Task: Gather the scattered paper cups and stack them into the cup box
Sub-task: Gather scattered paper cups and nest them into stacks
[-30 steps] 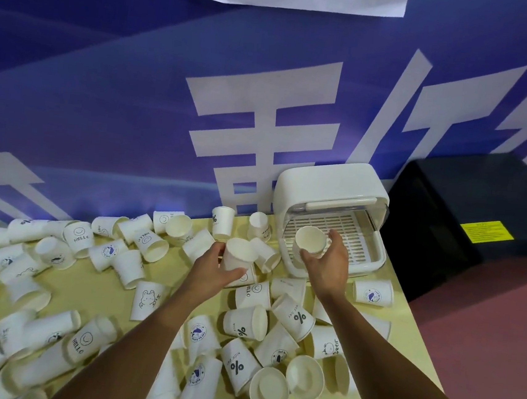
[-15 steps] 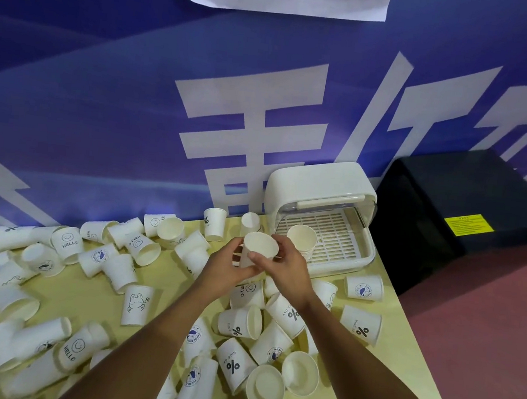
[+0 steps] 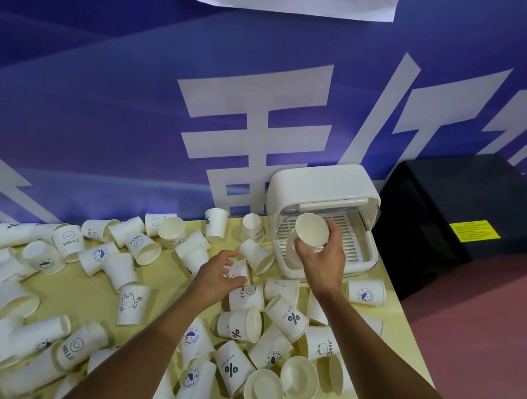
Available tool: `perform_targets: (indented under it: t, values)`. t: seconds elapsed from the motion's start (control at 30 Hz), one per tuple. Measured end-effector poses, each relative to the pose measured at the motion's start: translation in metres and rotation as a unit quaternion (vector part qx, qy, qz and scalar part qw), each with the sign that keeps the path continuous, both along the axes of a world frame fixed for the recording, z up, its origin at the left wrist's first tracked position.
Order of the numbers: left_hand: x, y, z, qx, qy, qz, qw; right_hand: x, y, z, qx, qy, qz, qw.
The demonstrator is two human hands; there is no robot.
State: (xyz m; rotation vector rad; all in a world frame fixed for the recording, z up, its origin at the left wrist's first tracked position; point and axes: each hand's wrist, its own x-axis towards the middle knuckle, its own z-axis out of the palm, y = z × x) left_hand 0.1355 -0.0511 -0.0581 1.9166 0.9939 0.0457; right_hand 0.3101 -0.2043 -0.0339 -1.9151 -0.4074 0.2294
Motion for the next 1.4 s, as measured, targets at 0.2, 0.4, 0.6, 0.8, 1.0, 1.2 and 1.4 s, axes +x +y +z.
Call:
perform_targets:
  t: [0.2,0.4,0.6,0.8,1.0,1.2,1.4]
  values:
    - [-0.005,0.007,-0.007,-0.008,0.011,0.015,1.0,0.007,0.003,-0.026,-0.077,0.001,0.013,0.997]
    - [0.001,0.006,-0.011,-0.009,0.015,0.017,1.0,0.011,0.006,-0.038,-0.121,-0.002,0.027,0.992]
    - [0.0,0.006,-0.016,-0.004,0.02,0.011,1.0,0.001,0.003,-0.037,-0.137,-0.067,0.008,0.988]
    - [-0.022,0.016,-0.007,-0.004,0.018,0.032,0.999,-0.028,0.021,-0.039,-0.137,-0.159,0.062,0.976]
    - [-0.073,0.038,0.009,0.015,0.01,0.103,0.994,-0.042,0.049,-0.037,-0.182,-0.123,0.005,0.976]
    - [-0.109,0.049,-0.001,0.016,0.019,0.152,0.988,-0.049,0.047,-0.039,-0.185,-0.144,0.05,0.971]
    - [-0.122,0.048,-0.001,0.016,0.019,0.156,0.987,-0.052,0.058,-0.034,-0.177,-0.151,0.121,0.965]
